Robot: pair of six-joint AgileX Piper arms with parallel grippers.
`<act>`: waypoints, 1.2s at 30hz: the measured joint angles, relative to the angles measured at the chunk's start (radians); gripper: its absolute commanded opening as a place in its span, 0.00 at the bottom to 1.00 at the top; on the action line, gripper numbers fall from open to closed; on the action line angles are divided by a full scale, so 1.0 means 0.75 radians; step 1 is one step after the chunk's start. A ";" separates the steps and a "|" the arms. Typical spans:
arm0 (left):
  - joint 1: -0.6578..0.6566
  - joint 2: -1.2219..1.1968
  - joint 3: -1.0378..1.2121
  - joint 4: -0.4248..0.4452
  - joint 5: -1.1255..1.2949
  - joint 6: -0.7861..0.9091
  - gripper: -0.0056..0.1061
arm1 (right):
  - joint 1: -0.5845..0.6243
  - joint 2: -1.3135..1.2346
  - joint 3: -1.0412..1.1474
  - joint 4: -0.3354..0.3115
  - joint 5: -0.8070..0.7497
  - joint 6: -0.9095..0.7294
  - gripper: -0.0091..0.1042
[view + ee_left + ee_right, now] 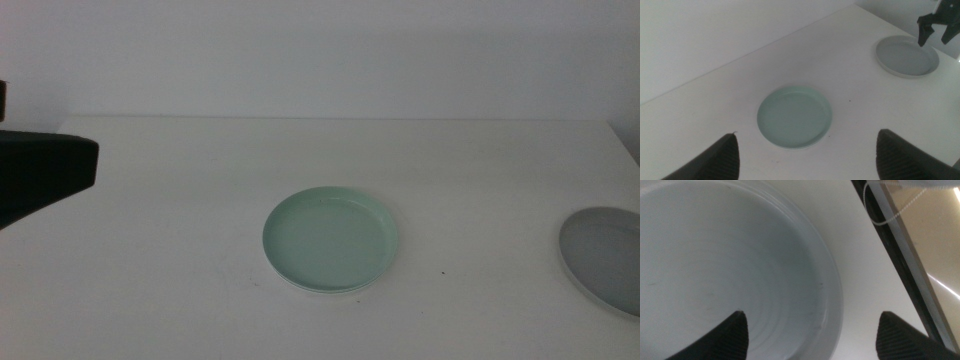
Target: Stack the three bowls on top of each other.
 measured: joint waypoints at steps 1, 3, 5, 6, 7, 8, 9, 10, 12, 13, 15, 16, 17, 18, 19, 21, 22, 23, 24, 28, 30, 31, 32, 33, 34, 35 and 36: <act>0.000 0.000 0.000 0.000 0.000 0.000 0.89 | 0.000 0.022 0.000 -0.010 -0.002 0.000 0.60; 0.000 0.000 0.000 0.000 0.000 0.000 0.89 | 0.000 0.057 0.000 -0.026 -0.011 0.000 0.57; 0.000 0.000 0.000 0.000 0.000 0.000 0.89 | 0.000 0.080 0.000 -0.042 -0.026 0.000 0.53; 0.000 0.000 0.000 0.000 0.000 0.000 0.89 | 0.000 0.088 0.000 -0.042 -0.030 0.000 0.51; 0.000 0.000 0.000 0.000 0.000 0.000 0.89 | 0.000 0.098 0.000 -0.042 -0.040 0.000 0.49; 0.000 0.000 0.000 0.000 0.000 0.000 0.89 | 0.000 0.104 0.000 -0.042 -0.046 0.000 0.47; 0.000 0.000 0.000 0.000 0.000 0.000 0.89 | 0.000 0.109 0.000 -0.042 -0.050 0.000 0.44; 0.000 0.000 0.000 0.000 0.000 0.000 0.89 | 0.000 0.112 0.000 -0.042 -0.057 0.000 0.43; 0.000 0.000 0.000 0.000 0.000 0.000 0.89 | 0.000 0.117 0.000 -0.042 -0.067 0.000 0.42; 0.000 0.000 0.000 0.000 0.000 0.000 0.89 | 0.000 0.121 0.000 -0.042 -0.073 0.000 0.42; 0.000 0.000 0.000 0.000 0.000 0.000 0.89 | 0.000 0.131 0.000 -0.042 -0.079 0.000 0.42; 0.000 0.000 0.000 0.000 0.000 0.000 0.89 | 0.000 0.136 0.000 -0.042 -0.085 0.000 0.42; 0.000 0.000 0.000 0.000 0.000 0.000 0.89 | 0.000 0.148 0.000 -0.042 -0.085 0.000 0.42; 0.000 0.000 0.000 0.000 0.000 0.000 0.89 | 0.000 0.154 0.000 -0.042 -0.085 0.000 0.41; 0.000 0.000 0.000 0.000 0.000 0.000 0.89 | 0.000 0.167 0.000 -0.042 -0.085 0.000 0.38; 0.000 0.000 0.000 0.000 0.000 0.000 0.89 | 0.000 0.173 -0.009 -0.042 -0.082 0.000 0.30; 0.000 0.000 0.000 0.000 0.000 0.000 0.89 | 0.000 0.176 -0.011 -0.042 -0.082 0.000 0.23; 0.000 0.000 0.000 0.000 0.000 0.000 0.89 | 0.000 0.176 -0.011 -0.042 -0.085 0.000 0.17; 0.000 0.000 0.000 0.000 0.000 0.000 0.89 | -0.002 0.178 -0.011 -0.056 -0.085 0.000 0.09; 0.000 0.000 0.000 0.000 -0.001 0.000 0.89 | -0.006 0.164 -0.025 -0.031 -0.062 -0.005 0.06; 0.000 0.000 0.000 0.000 -0.001 0.000 0.89 | -0.010 0.134 -0.025 0.019 -0.062 -0.017 0.06; 0.000 0.000 0.000 0.000 -0.001 0.000 0.89 | -0.010 0.107 -0.025 0.063 -0.062 -0.033 0.06; 0.000 0.000 0.000 0.000 -0.001 0.000 0.89 | -0.005 0.080 -0.025 0.105 -0.062 -0.048 0.06; 0.000 0.000 0.000 0.000 -0.001 0.000 0.89 | 0.007 0.042 -0.028 0.154 -0.062 -0.067 0.06; 0.000 0.000 0.000 0.000 -0.003 0.000 0.89 | 0.030 0.003 -0.040 0.193 -0.059 -0.080 0.06; 0.000 0.000 0.000 0.000 -0.003 0.000 0.89 | 0.057 -0.027 -0.049 0.217 -0.052 -0.085 0.06; 0.000 0.000 0.000 0.000 -0.003 0.000 0.89 | 0.103 -0.060 -0.065 0.242 -0.044 -0.088 0.06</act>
